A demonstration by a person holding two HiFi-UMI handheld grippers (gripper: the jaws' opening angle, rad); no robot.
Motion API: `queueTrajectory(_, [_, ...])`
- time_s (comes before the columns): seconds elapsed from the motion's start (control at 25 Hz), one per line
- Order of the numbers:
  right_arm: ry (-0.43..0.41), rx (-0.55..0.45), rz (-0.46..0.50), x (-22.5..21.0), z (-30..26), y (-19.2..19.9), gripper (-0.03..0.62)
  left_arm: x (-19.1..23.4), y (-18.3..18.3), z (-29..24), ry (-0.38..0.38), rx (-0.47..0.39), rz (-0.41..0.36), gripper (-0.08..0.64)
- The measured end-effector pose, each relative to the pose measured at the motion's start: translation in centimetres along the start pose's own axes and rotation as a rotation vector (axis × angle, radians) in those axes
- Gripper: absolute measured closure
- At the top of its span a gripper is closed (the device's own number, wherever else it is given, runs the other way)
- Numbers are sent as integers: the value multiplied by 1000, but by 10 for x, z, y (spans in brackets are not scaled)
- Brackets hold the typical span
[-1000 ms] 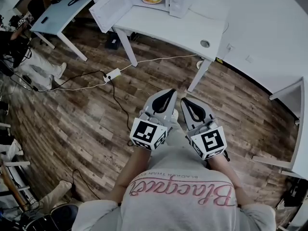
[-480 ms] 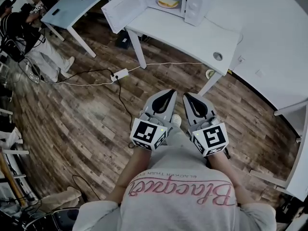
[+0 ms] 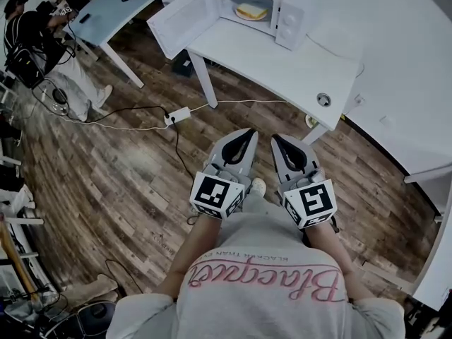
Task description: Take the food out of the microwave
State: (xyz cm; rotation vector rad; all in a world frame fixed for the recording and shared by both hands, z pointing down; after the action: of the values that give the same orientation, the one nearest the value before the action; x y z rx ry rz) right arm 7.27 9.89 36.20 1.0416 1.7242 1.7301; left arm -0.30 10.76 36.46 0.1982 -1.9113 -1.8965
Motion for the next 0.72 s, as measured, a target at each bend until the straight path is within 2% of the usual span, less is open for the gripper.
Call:
queueTrajectory(0.2, [-21,-13,-6,-26,-23,0,583,11,-4,-28,-19,7,-28,557])
queueTrajectory(0.72, [-65,-37,-23,-85,-81,0,583,53,-15,-96,-77,16,-36,557])
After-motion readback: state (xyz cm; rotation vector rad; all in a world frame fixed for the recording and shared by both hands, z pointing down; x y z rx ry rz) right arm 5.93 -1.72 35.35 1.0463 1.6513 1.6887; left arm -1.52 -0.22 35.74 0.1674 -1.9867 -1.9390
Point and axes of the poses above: the fingertips, and each gripper's own axes: z backward along the fingers, x to its left, y out of its underside, the point moved 3 cm from there along z, backward along the fingers, and after that the axes turned 8 degrees about z, right-handed, at the moved point
